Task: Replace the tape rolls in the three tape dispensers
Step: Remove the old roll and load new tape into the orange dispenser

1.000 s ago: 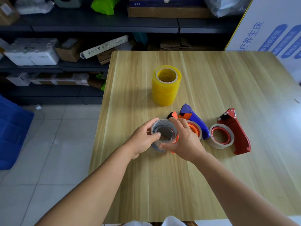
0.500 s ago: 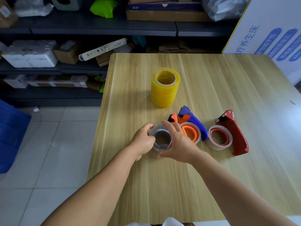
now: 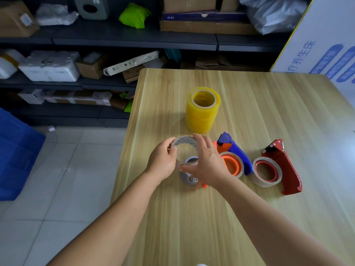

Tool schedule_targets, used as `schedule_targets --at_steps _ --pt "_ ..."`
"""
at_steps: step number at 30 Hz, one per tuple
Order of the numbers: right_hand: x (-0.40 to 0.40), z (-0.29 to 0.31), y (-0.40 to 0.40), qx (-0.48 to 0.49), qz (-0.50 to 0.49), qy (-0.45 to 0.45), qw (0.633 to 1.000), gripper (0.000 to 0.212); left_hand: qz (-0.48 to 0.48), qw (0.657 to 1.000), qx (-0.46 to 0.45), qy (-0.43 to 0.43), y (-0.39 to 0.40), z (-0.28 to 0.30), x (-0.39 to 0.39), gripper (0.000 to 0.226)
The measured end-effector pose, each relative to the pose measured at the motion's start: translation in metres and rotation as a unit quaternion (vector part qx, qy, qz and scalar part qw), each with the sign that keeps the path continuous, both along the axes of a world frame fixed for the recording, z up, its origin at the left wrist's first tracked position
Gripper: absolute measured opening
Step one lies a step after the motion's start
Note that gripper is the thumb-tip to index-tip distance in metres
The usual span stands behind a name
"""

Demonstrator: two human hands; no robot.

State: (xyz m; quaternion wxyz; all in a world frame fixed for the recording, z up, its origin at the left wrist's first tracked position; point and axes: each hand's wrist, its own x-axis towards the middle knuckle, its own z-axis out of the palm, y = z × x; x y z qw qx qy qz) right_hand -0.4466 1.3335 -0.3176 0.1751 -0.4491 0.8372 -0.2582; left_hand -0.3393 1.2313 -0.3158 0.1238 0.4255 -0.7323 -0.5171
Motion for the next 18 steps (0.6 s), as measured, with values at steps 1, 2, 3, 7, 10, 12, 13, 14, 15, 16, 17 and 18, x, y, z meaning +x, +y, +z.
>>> schedule_targets --at_steps 1,2,3,7,10,12,13,14,15,16,17,18 --pt "0.001 0.001 -0.009 -0.002 0.003 -0.003 1.000 0.098 0.004 1.000 -0.012 -0.002 -0.005 0.000 0.002 0.036" --pt "0.002 0.001 -0.017 -0.001 0.011 -0.006 1.000 0.095 0.003 1.000 -0.013 -0.005 -0.010 0.000 0.005 0.037" --pt "0.003 0.002 -0.026 0.002 0.023 -0.006 1.000 0.094 -0.006 1.000 -0.006 -0.008 -0.016 -0.001 0.009 0.040" --pt "0.005 0.001 -0.058 0.048 0.088 -0.007 0.995 0.094 -0.059 0.997 0.022 -0.039 -0.038 -0.004 0.024 0.058" --pt "0.007 -0.003 -0.080 0.079 0.114 -0.017 0.990 0.093 -0.026 0.994 -0.025 -0.101 -0.051 -0.009 0.024 0.069" --pt "0.006 -0.006 -0.093 0.093 0.130 -0.021 0.987 0.092 -0.016 0.988 -0.055 -0.146 -0.059 -0.012 0.022 0.080" --pt "0.005 -0.007 -0.099 0.099 0.139 -0.021 0.985 0.092 -0.021 0.984 -0.061 -0.165 -0.064 -0.013 0.021 0.086" --pt "0.003 -0.008 -0.104 0.105 0.146 -0.020 0.984 0.091 -0.027 0.981 -0.063 -0.181 -0.069 -0.015 0.019 0.089" --pt "0.001 -0.010 -0.110 0.109 0.150 -0.021 0.982 0.091 -0.032 0.978 -0.065 -0.196 -0.074 -0.016 0.017 0.090" --pt "-0.001 -0.011 -0.114 0.112 0.154 -0.020 0.982 0.090 -0.035 0.974 -0.069 -0.211 -0.079 -0.018 0.015 0.091" --pt "-0.003 -0.012 -0.119 0.113 0.157 -0.020 0.981 0.089 -0.036 0.970 -0.076 -0.227 -0.084 -0.020 0.012 0.091" --pt "-0.005 -0.014 -0.124 0.114 0.160 -0.020 0.980 0.088 -0.036 0.965 -0.085 -0.244 -0.089 -0.021 0.010 0.091"
